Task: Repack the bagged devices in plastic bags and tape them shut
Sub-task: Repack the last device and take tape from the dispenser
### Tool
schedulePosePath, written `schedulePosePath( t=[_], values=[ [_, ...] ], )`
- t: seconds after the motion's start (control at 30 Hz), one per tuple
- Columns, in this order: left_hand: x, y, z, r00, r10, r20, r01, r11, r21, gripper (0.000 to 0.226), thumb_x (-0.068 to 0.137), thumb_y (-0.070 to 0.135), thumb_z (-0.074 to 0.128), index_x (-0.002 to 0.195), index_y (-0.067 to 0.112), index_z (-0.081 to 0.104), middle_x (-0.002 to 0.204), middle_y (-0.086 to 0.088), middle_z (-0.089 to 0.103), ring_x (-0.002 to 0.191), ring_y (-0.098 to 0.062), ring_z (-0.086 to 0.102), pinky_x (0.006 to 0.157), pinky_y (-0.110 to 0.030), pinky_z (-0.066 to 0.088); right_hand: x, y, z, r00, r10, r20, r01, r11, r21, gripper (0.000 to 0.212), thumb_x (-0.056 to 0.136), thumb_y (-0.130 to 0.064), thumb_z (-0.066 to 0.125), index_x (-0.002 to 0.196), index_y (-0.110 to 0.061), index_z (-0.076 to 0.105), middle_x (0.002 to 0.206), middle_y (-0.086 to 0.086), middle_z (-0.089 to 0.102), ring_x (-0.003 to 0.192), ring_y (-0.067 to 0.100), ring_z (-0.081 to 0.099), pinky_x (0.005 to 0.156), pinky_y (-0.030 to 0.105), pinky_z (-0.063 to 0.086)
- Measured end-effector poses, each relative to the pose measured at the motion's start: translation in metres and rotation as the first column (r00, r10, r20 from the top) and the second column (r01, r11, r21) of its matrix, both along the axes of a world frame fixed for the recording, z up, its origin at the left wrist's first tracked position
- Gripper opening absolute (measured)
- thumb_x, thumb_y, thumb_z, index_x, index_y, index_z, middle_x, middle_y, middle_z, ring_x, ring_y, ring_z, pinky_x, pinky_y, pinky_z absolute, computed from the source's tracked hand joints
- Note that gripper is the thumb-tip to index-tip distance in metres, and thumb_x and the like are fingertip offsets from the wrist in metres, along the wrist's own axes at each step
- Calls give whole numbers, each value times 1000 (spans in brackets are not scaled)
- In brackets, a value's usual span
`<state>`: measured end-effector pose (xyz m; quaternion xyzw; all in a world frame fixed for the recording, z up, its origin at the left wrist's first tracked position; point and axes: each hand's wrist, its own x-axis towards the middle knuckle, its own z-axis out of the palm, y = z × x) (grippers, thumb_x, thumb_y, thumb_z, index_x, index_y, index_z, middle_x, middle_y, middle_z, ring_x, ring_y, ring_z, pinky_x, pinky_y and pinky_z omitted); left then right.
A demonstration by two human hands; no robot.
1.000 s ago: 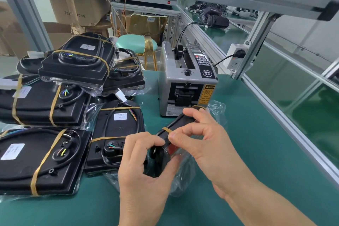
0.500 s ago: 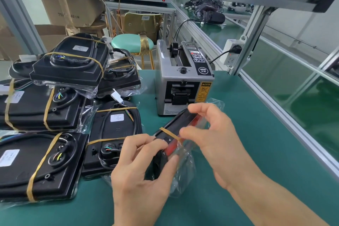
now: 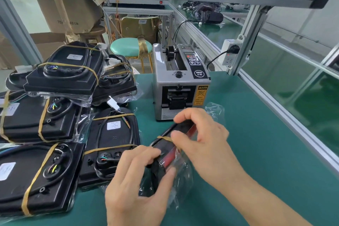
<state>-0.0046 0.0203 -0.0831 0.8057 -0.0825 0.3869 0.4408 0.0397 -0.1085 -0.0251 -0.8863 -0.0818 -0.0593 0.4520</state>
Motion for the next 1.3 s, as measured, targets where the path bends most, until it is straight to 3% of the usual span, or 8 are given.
schedulePosePath(
  t=[0.17,0.27,0.37,0.5,0.6,0.7,0.9,1.3],
  values=[
    [0,10,4,1000,28,-9,-26,993,114,25,73,31,65,87,14,75,84,-3,61,89,1,55,81,-5,41,28,-56,4,971,194,-138,-190,981,42,61,68,-67,70,122,-56,44,141,-42,23,139,-3,20,116,33,16],
    [-6,26,9,1000,-2,-13,5,978,211,24,74,35,61,92,21,70,89,-1,58,98,5,53,89,-5,39,42,-83,-4,934,313,-175,-337,932,-132,62,74,-38,81,126,-48,49,138,-38,35,132,-11,30,114,22,22],
    [-6,36,24,998,-31,-54,46,951,307,19,80,51,56,92,38,65,95,8,53,93,-5,53,89,-13,40,45,-86,-19,965,261,8,-261,964,52,31,81,-1,73,98,-26,70,106,-21,64,103,1,58,95,21,43],
    [13,12,52,996,16,-88,26,886,463,39,66,61,61,95,36,68,102,5,61,102,-22,55,91,-34,42,45,-81,-31,968,186,169,-210,968,137,22,79,5,73,87,-14,75,92,-9,69,89,10,63,81,23,48],
    [31,-20,56,989,60,-139,45,762,646,48,57,50,71,98,24,74,100,1,68,91,-25,68,73,-43,53,45,-82,-33,967,183,177,-211,965,155,20,79,3,73,90,-13,76,94,-7,69,93,11,64,82,22,48],
    [38,-23,56,958,27,-284,151,796,586,53,43,30,94,93,32,74,95,9,71,59,-9,66,41,-27,50,48,-84,-32,971,235,43,-238,940,246,20,80,-8,75,91,-25,76,99,-13,70,97,3,64,84,14,46],
    [31,-7,51,945,21,-326,161,839,519,38,53,32,86,89,38,75,95,15,71,55,-2,61,38,-16,39,74,-52,-29,981,-79,-179,143,911,386,21,87,-26,67,68,-24,75,55,-21,60,55,-6,54,55,1,39],
    [25,-6,54,936,123,-330,96,813,574,53,31,27,95,81,32,77,83,10,72,55,-5,65,34,-25,44,112,4,-21,828,-300,-474,540,655,529,7,79,-18,78,83,-14,73,60,-6,53,52,7,41,50,20,33]
  ],
)
